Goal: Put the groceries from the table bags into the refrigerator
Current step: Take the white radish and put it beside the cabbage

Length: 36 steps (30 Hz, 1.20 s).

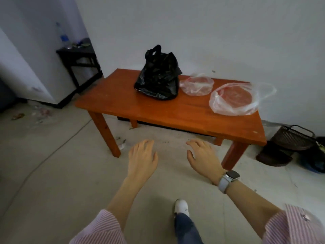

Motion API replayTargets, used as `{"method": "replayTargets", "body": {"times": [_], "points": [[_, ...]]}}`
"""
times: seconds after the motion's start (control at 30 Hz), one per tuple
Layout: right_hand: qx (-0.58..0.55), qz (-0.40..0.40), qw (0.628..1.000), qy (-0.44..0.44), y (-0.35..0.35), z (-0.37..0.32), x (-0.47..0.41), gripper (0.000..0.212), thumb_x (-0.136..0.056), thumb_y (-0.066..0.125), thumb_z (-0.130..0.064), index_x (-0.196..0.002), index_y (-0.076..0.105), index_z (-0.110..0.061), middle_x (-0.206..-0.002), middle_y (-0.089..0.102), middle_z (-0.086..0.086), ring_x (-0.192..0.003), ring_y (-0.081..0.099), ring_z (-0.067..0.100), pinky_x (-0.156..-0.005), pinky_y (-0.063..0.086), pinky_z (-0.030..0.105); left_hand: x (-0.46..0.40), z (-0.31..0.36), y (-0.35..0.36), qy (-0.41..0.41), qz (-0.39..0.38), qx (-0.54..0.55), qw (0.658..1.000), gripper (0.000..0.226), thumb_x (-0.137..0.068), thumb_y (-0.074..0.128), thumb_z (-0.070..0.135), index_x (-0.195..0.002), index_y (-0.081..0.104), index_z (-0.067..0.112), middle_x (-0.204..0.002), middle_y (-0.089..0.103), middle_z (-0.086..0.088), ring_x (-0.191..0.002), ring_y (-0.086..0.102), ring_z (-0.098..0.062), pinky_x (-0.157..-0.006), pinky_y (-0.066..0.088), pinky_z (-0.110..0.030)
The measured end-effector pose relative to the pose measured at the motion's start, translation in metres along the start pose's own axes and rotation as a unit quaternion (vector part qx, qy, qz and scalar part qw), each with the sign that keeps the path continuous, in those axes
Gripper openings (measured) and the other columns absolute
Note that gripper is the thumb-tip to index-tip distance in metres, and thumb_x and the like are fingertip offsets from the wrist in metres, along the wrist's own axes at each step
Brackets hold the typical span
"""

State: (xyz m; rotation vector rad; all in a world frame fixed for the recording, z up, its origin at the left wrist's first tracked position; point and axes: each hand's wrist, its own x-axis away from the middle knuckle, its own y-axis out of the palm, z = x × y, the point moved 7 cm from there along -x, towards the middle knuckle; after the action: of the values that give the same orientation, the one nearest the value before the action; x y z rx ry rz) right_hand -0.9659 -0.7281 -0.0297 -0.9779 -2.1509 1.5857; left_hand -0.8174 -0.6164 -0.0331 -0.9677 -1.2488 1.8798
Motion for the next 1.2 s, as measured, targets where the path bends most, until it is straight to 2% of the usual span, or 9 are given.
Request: {"method": "replayTargets", "body": {"times": [0.17,0.6,0.7,0.83,0.9,0.97,1.03,1.1,1.2], "points": [[-0.026,-0.015,1.0,-0.008,0.016,0.026,-0.137,0.038,-0.092,0.044,-0.022,-0.129,0.048,-0.012,-0.132,0.049,0.009,-0.118,0.046,0.029,-0.095,0.039,0.038,-0.128,-0.023,0.015,-0.022,-0.001,-0.002,1.0,0.046,-0.094,0.044,0.028,-0.138,0.038,0.016,-0.141,0.04,-0.006,-0.129,0.038,-0.024,-0.105,0.03,-0.038],[-0.064,0.064,0.995,-0.042,0.032,0.063,-0.422,0.037,-0.086,0.044,-0.02,-0.116,0.058,-0.003,-0.122,0.056,0.016,-0.12,0.049,0.035,-0.095,0.046,0.051,-0.406,-0.09,0.035,0.015,0.005,-0.002,1.0,0.045,-0.092,0.047,0.033,-0.133,0.046,0.015,-0.139,0.043,-0.006,-0.131,0.037,-0.022,-0.106,0.032,-0.042],[-0.033,0.06,0.996,-0.062,0.049,0.066,-0.477,0.046,-0.088,0.037,-0.027,-0.126,0.051,-0.005,-0.135,0.049,0.015,-0.133,0.037,0.033,-0.108,0.03,0.05,-0.468,-0.103,0.056,0.067,-0.004,-0.044,0.997,0.049,-0.086,0.039,0.041,-0.121,0.056,0.012,-0.126,0.057,-0.01,-0.121,0.05,-0.029,-0.09,0.047,-0.051],[0.029,0.011,0.994,-0.102,0.082,0.068,-0.545,0.062,-0.087,0.023,-0.045,-0.138,0.038,-0.013,-0.147,0.036,0.006,-0.142,0.012,0.022,-0.115,-0.001,0.045,-0.534,-0.133,0.099,0.111,-0.055,-0.093,0.988,0.058,-0.083,0.036,0.053,-0.127,0.052,0.018,-0.129,0.057,-0.006,-0.127,0.044,-0.029,-0.092,0.039,-0.056],[0.058,-0.034,0.992,-0.11,0.103,0.069,-0.571,0.062,-0.087,0.024,-0.048,-0.136,0.041,-0.014,-0.139,0.047,0.007,-0.141,0.019,0.023,-0.116,-0.008,0.046,-0.554,-0.154,0.118,0.143,-0.064,-0.101,0.982,0.059,-0.086,0.032,0.056,-0.128,0.051,0.02,-0.125,0.06,-0.002,-0.129,0.039,-0.026,-0.099,0.03,-0.057],[0.094,-0.041,0.987,-0.127,0.117,0.073,-0.585,0.053,-0.087,0.03,-0.044,-0.121,0.058,-0.015,-0.108,0.068,0.005,-0.124,0.05,0.023,-0.113,-0.001,0.046,-0.562,-0.17,0.131,0.193,-0.059,-0.086,0.976,0.054,-0.093,0.024,0.054,-0.124,0.054,0.022,-0.109,0.069,0.004,-0.123,0.041,-0.02,-0.104,0.014,-0.054],[0.102,-0.009,0.985,-0.136,0.121,0.081,-0.588,0.039,-0.087,0.036,-0.036,-0.099,0.069,-0.017,-0.078,0.07,-0.003,-0.088,0.066,0.016,-0.111,0.011,0.044,-0.562,-0.176,0.14,0.248,-0.046,-0.047,0.966,0.042,-0.094,0.03,0.044,-0.112,0.062,0.024,-0.09,0.071,0.011,-0.108,0.053,-0.012,-0.107,0.01,-0.05],[0.079,-0.002,0.987,-0.142,0.126,0.09,-0.579,0.034,-0.088,0.039,-0.03,-0.09,0.071,-0.018,-0.07,0.069,-0.004,-0.07,0.065,0.013,-0.112,0.021,0.04,-0.56,-0.174,0.148,0.285,-0.032,-0.01,0.958,0.033,-0.089,0.039,0.035,-0.099,0.069,0.025,-0.079,0.068,0.012,-0.091,0.058,-0.008,-0.106,0.021,-0.045],[0.085,-0.029,0.985,-0.147,0.149,0.107,-0.552,0.035,-0.091,0.037,-0.028,-0.091,0.071,-0.021,-0.074,0.071,-0.005,-0.069,0.066,0.012,-0.102,0.04,0.034,-0.554,-0.174,0.165,0.301,-0.032,0.038,0.952,0.03,-0.086,0.042,0.032,-0.086,0.072,0.024,-0.072,0.061,0.006,-0.078,0.055,-0.009,-0.096,0.041,-0.037]]}}
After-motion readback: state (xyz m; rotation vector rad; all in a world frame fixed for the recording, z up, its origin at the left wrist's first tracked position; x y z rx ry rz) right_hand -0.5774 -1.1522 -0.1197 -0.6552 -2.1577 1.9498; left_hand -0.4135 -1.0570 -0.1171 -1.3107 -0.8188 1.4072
